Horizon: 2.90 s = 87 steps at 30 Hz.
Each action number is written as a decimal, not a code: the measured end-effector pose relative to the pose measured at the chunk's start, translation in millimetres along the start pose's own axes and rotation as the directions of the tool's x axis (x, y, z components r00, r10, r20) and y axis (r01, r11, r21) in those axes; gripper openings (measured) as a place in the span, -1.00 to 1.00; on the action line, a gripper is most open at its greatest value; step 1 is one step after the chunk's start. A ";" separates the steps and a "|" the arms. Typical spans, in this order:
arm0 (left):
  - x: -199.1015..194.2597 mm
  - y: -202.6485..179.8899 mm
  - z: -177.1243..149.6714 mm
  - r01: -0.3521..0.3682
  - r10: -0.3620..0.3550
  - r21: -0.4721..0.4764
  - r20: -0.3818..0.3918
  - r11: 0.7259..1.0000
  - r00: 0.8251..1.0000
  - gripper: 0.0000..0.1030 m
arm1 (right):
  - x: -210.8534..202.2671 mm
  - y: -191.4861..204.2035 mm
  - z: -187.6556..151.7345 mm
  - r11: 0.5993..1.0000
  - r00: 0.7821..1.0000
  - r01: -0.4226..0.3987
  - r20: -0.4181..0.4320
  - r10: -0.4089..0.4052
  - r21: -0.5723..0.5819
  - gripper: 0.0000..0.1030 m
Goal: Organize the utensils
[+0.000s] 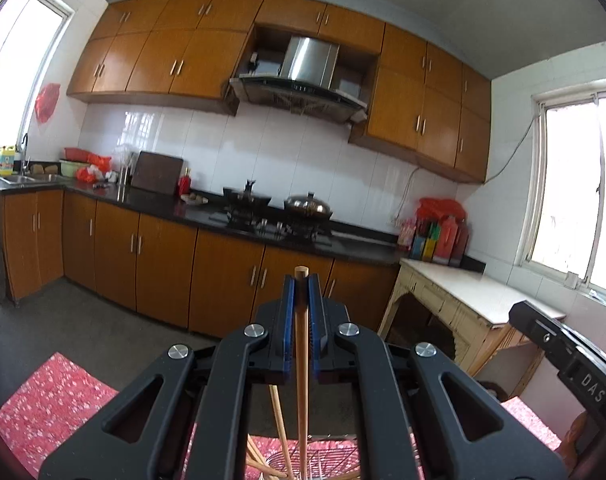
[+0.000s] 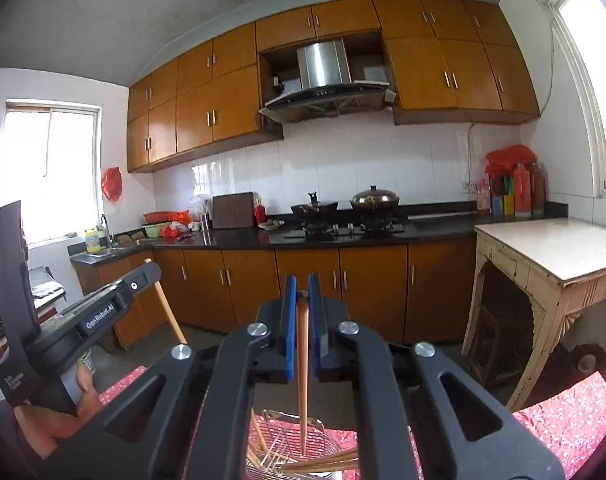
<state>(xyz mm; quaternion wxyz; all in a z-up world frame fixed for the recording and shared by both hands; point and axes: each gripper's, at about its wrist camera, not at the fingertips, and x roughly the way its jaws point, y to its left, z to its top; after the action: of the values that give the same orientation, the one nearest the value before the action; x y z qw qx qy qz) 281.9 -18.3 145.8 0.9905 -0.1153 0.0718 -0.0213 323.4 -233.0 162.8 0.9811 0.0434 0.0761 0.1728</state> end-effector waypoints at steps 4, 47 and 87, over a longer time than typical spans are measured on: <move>9.1 4.5 -11.1 -0.010 0.010 -0.001 -0.037 1.000 0.999 -0.87 | 15.8 -3.7 -10.8 1.000 1.000 -0.004 -0.026 0.005 0.017 -0.86; -132.5 65.3 -60.1 -0.041 0.051 0.145 -0.067 0.989 0.996 0.96 | -121.6 26.4 -122.1 0.936 0.938 0.347 -0.009 -0.348 -0.052 0.92; -220.5 65.8 -156.7 -0.030 0.046 0.158 -0.100 0.987 0.994 0.96 | -204.7 76.2 -221.6 0.961 0.965 0.261 -0.007 -0.263 -0.092 0.92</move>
<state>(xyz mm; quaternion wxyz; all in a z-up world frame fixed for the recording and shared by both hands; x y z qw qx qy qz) 42.5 23.2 9.9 0.9917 -0.0348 0.1234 -0.0139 71.6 -219.3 -19.3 0.9955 -0.0131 0.0827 0.0452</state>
